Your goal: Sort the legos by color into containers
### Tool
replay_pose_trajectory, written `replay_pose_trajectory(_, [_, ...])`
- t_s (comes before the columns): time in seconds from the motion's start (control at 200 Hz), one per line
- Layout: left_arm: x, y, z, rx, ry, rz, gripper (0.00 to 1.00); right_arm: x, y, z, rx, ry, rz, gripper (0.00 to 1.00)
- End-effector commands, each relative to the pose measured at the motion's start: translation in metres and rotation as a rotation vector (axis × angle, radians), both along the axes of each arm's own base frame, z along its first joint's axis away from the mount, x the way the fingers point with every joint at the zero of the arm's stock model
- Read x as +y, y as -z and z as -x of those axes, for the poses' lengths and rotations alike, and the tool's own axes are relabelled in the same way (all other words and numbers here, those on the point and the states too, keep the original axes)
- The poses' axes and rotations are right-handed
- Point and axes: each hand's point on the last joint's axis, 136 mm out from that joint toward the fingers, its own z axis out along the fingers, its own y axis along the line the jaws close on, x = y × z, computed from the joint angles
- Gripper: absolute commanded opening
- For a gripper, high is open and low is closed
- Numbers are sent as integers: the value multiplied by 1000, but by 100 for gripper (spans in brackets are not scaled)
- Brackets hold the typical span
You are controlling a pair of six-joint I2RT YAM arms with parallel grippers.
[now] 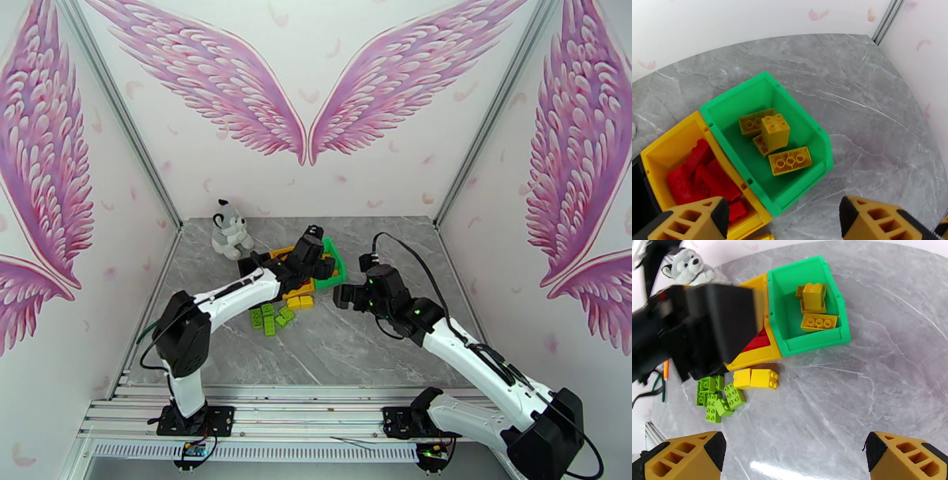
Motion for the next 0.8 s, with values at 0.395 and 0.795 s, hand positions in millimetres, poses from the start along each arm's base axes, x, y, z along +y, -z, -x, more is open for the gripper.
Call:
replay_pose_trajectory(0.395, [73, 96, 78, 86, -110, -93, 79, 7, 6, -1, 9, -32, -22, 96])
replay_pose_trajectory(0.795, [68, 126, 66, 141, -108, -116, 86, 7, 7, -1, 14, -33, -21, 97])
